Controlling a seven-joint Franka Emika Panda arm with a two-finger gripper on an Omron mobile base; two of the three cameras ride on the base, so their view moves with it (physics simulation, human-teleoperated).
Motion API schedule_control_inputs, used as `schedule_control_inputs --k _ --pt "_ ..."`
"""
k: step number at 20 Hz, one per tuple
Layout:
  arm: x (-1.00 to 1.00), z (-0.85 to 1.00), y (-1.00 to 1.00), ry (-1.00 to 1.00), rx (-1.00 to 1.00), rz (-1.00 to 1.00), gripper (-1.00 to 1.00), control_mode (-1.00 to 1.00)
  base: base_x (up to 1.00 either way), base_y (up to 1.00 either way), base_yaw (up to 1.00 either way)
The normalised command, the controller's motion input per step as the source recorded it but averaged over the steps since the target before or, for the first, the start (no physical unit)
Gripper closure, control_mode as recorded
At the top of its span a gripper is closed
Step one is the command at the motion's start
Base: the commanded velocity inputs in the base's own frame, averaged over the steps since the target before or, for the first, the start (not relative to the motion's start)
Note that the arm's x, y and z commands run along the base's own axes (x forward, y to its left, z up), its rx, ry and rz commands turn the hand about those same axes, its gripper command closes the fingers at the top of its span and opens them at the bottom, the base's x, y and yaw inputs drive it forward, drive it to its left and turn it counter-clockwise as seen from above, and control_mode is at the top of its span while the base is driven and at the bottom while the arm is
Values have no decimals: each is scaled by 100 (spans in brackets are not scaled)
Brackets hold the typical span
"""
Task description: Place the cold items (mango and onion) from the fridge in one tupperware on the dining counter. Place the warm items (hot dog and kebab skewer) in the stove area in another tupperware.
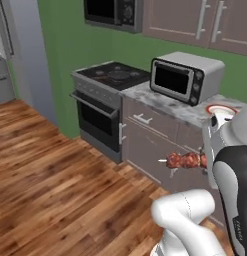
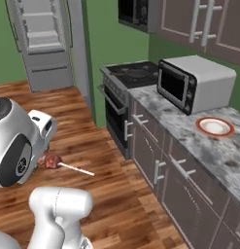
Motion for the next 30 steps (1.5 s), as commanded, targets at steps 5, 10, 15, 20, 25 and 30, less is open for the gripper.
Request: schedule_control_inputs --k 5,10,15,20,25,30 --pt "0 0 0 0 0 0 100 100 -88 -23 33" --pt "0 0 0 0 0 0 100 100 -94 17 5" --pt "0 0 0 0 0 0 100 100 -64 75 0" --pt "0 0 0 0 0 0 100 100 -42 100 0" --pt "0 0 0 0 0 0 100 100 -20 100 0" --pt "0 0 0 0 0 0 100 100 -1 100 -4"
